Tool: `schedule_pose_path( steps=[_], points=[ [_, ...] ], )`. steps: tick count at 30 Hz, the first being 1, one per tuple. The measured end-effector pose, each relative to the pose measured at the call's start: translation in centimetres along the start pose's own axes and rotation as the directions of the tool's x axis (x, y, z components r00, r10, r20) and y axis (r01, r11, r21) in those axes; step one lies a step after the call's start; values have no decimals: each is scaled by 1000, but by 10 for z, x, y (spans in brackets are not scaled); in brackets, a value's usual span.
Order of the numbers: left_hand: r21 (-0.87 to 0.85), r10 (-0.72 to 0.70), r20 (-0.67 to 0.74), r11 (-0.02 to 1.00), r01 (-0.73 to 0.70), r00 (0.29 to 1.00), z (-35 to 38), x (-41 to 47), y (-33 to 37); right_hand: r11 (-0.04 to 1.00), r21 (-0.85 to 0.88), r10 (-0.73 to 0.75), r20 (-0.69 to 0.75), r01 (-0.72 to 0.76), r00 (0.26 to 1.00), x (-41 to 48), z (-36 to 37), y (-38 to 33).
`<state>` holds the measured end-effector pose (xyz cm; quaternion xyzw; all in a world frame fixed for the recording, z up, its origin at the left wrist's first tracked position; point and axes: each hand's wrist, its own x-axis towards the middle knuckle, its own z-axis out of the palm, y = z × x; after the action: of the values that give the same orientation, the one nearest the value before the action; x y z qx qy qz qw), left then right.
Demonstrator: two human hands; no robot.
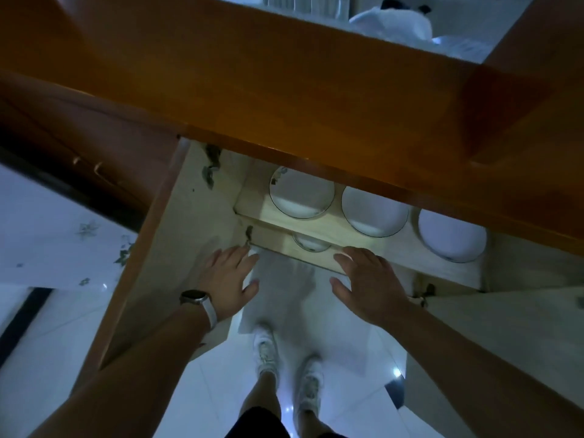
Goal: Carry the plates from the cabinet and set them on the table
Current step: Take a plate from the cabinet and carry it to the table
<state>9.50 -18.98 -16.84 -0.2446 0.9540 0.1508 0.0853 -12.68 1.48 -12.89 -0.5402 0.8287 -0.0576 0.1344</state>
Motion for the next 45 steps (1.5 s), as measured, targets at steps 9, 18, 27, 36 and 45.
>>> schedule_pose_path(
  steps=[9,18,27,36,45],
  points=[
    [-39,59,-18,997,-59,998,23,64,-31,997,-49,55,33,-54,998,61,39,-7],
    [-46,131,-67,990,-135,989,49,134,-49,990,-39,142,89,-139,986,107,88,15],
    [-578,-295,124,755,310,948,88,210,-63,701,397,556,215,-593,803,174,140,41],
    [-828,-450,184,408,384,874,113,254,-62,94,831,678,350,-548,646,227,170,49],
    [-897,-333,90,381,222,938,112,269,-66,-48,878,678,379,-477,630,246,182,53]
  ],
)
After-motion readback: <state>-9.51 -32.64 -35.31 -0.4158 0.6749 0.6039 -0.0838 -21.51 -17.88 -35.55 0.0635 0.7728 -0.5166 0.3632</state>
